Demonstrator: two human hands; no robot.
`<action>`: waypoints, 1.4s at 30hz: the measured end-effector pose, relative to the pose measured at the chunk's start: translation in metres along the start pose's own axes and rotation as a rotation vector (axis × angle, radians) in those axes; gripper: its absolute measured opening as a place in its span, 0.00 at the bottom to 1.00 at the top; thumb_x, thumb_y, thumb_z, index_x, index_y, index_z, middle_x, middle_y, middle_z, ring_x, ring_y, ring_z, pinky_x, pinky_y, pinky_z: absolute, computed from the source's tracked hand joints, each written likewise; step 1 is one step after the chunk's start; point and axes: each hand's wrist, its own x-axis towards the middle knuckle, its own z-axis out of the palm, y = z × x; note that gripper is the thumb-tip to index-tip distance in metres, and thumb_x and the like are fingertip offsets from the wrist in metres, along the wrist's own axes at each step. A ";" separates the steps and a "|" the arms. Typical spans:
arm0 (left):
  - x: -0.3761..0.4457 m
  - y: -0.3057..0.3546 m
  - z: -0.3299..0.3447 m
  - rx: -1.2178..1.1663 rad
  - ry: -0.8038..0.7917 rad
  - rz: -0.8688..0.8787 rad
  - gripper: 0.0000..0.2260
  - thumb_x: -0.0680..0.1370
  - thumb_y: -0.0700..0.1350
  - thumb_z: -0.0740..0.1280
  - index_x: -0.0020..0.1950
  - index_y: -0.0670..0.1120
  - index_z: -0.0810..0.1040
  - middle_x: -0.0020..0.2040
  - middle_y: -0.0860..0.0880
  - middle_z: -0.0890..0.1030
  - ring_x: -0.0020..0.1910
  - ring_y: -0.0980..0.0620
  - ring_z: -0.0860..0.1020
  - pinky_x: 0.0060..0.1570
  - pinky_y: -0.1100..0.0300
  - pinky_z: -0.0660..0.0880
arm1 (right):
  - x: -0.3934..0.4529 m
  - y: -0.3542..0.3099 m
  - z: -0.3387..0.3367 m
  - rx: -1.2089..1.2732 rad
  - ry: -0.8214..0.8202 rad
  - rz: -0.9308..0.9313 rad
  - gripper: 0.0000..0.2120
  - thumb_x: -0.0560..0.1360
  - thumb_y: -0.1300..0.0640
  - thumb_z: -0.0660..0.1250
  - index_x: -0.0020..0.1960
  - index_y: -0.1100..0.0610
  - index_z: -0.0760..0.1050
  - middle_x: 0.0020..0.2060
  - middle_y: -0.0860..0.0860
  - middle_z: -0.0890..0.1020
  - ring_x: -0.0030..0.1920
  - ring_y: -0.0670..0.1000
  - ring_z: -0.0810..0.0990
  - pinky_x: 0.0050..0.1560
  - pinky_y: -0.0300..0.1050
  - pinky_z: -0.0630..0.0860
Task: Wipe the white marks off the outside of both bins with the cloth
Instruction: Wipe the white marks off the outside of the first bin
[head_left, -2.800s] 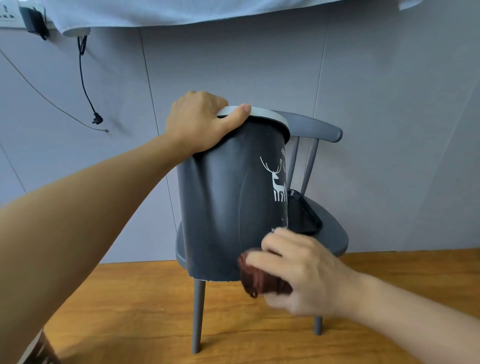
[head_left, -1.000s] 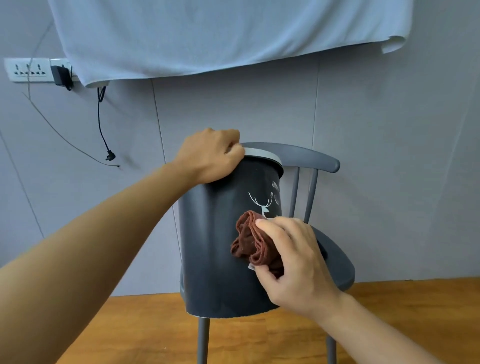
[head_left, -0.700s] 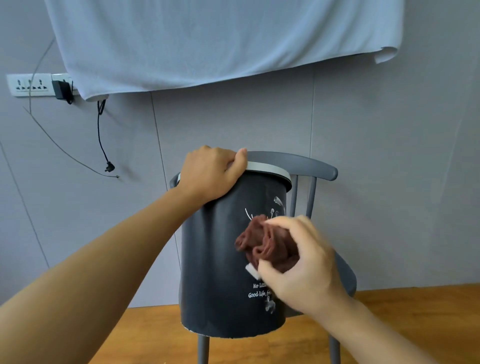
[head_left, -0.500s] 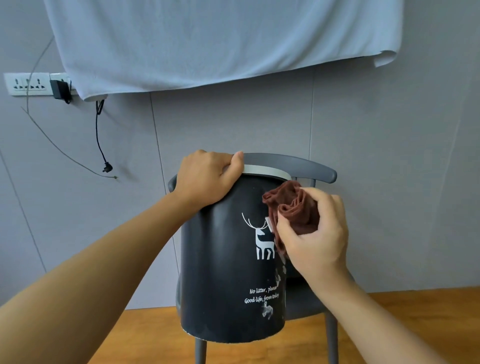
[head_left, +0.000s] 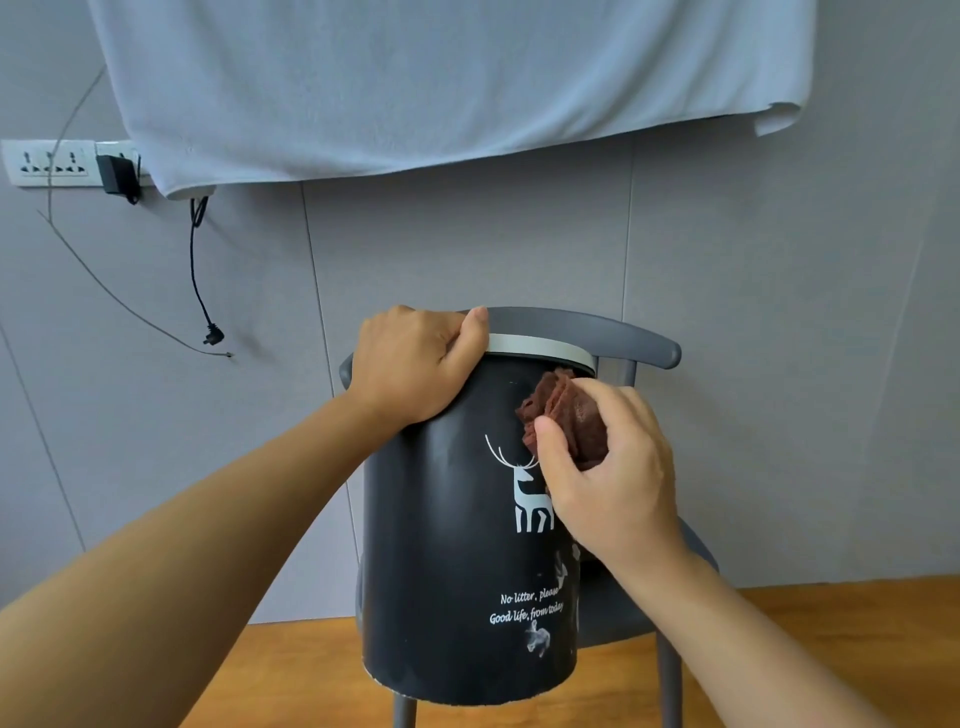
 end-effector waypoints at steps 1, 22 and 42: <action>0.000 0.000 -0.001 0.000 -0.006 -0.001 0.24 0.80 0.59 0.50 0.28 0.46 0.55 0.22 0.50 0.57 0.24 0.47 0.59 0.29 0.53 0.60 | 0.002 -0.001 0.000 -0.036 -0.013 -0.036 0.17 0.76 0.50 0.72 0.62 0.56 0.81 0.51 0.50 0.80 0.54 0.54 0.80 0.54 0.55 0.80; 0.014 -0.010 -0.009 0.014 -0.264 0.016 0.31 0.78 0.69 0.55 0.29 0.45 0.61 0.23 0.50 0.65 0.26 0.50 0.66 0.29 0.56 0.62 | 0.017 0.022 -0.014 -0.032 -0.153 -0.063 0.20 0.75 0.41 0.68 0.64 0.47 0.81 0.50 0.45 0.79 0.50 0.43 0.79 0.51 0.22 0.71; 0.027 0.007 0.015 0.175 -0.170 0.063 0.28 0.81 0.65 0.56 0.31 0.45 0.63 0.27 0.49 0.69 0.32 0.42 0.71 0.32 0.54 0.64 | 0.015 0.009 -0.007 -0.067 -0.158 -0.229 0.17 0.75 0.53 0.77 0.62 0.56 0.83 0.51 0.50 0.81 0.50 0.51 0.80 0.52 0.43 0.78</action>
